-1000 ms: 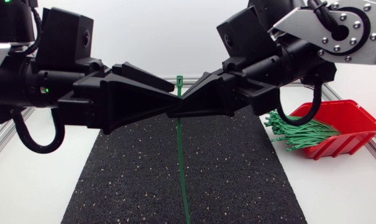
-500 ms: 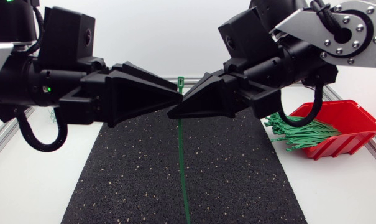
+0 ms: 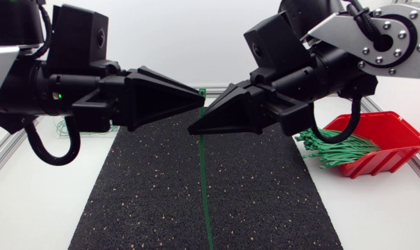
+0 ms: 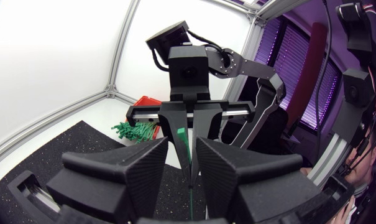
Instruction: Take a green cable tie from the red box, thread the tail through the head to close it, then place it in the transparent bin on the left.
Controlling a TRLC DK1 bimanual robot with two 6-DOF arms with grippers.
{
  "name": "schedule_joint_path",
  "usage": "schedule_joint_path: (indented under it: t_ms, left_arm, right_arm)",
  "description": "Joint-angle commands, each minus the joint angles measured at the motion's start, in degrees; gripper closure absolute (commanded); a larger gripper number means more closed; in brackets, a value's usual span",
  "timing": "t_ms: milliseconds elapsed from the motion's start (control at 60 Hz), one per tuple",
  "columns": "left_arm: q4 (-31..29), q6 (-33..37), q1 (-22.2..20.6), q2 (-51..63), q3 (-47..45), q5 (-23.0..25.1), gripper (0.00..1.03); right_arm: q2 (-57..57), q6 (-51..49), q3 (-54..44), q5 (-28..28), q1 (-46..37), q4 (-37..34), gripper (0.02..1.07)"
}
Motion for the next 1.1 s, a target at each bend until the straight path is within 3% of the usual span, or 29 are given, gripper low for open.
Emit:
schedule_joint_path:
  t_ms: [0, 17, 217, 317, 683, 1083]
  left_arm:
    - [0.6, -1.0, 0.2, 0.9, -0.2, 0.5, 0.75]
    - [0.6, -1.0, 0.1, 1.0, -0.2, 0.5, 0.79]
    - [0.6, -1.1, 0.0, 1.3, -0.2, 0.5, 0.80]
    - [0.6, -1.4, -0.1, 1.2, -0.1, 0.5, 0.86]
    - [0.6, -2.0, -0.6, 1.3, 0.0, 0.5, 0.97]
    - [0.7, -2.0, -1.0, 1.3, -0.3, 0.5, 0.99]
  right_arm:
    - [-1.0, 1.1, -1.2, 0.4, 0.2, 0.8, 1.01]
    - [-1.2, 1.1, -1.2, 0.4, 0.2, 0.8, 1.01]
    - [-1.4, 1.5, -1.2, 0.7, 0.3, 1.3, 1.01]
    - [-1.1, 1.7, -1.2, 1.0, 0.5, 1.7, 1.01]
    - [-1.0, 1.8, -1.3, 1.3, 0.6, 2.0, 1.01]
    - [-0.9, 2.5, -1.8, 1.9, 0.9, 3.0, 1.01]
